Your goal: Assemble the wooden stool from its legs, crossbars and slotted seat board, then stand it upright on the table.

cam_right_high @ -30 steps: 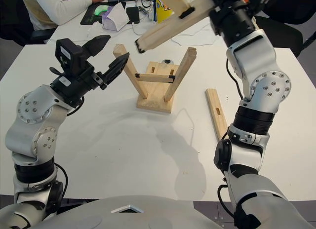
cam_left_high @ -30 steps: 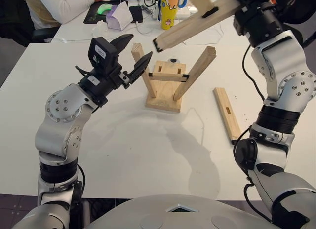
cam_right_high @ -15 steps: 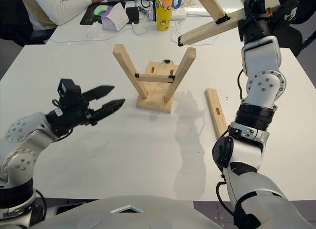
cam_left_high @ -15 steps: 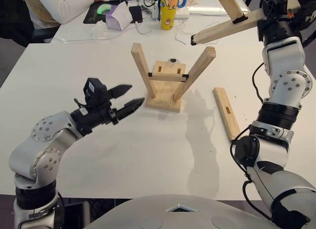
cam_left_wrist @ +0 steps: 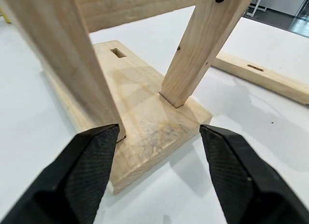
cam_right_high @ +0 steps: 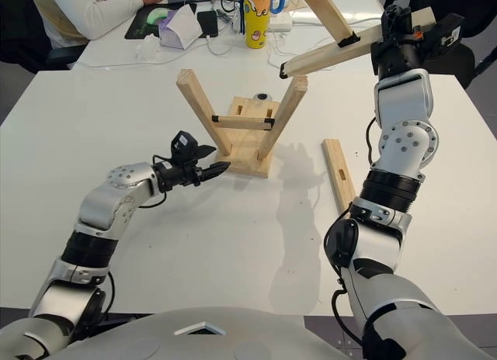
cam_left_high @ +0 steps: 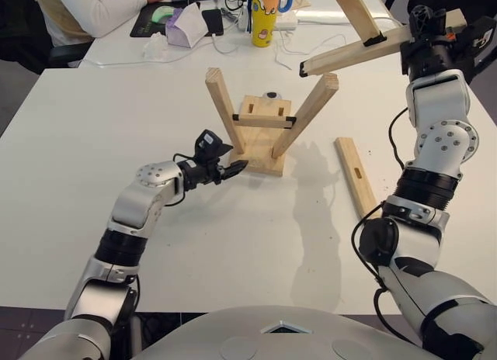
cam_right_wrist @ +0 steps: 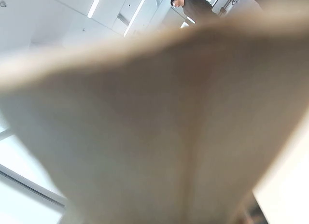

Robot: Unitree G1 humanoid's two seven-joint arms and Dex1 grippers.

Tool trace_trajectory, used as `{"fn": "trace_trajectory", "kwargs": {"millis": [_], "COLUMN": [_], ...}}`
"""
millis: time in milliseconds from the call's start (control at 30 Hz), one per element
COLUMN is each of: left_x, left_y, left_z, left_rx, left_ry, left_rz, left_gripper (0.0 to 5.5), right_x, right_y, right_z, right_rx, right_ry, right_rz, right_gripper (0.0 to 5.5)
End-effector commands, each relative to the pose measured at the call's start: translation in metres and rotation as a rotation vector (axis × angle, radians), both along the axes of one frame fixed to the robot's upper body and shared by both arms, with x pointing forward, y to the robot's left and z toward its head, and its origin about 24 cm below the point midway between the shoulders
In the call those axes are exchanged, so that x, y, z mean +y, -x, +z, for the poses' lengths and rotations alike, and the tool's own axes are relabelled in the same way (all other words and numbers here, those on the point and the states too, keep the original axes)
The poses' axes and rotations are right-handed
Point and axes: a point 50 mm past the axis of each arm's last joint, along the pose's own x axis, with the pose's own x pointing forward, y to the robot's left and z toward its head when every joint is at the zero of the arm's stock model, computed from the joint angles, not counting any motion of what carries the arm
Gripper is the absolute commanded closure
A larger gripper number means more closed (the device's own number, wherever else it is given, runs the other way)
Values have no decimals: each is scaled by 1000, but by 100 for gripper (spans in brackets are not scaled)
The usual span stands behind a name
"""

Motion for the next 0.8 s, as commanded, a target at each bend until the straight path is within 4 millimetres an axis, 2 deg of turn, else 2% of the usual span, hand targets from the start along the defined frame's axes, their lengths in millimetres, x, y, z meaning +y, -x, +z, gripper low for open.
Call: {"fn": "trace_trajectory", "kwargs": {"millis": [33,200,367,467,600,667,800], "left_x": [-14,-22,-22,-3,51,68,72], "left_y": [-3,-17,-40,-52,-68,-71,-66], "left_z": [1,2,-1,-9,-15,-15,-17], "left_rx": [2,-18,-66,-94,-150,-173,-200], "left_ry": [29,45,42,-46,-209,-256,-258], "left_rz": [-72,-34,126,266,512,551,522], "left_gripper": [240,240,240,240,240,240,240], "right_x": [3,5,8,10,10,10,10], "right_y": [1,2,5,6,8,8,7], "right_z": [0,-2,-6,-6,-7,-7,-5], "right_rx": [-10,-8,1,3,2,3,-1], "right_ry": [-6,-6,-9,-9,-6,-7,-5], "right_rz": [14,19,30,30,21,21,25], "right_gripper": [450,450,450,450,450,450,450]}}
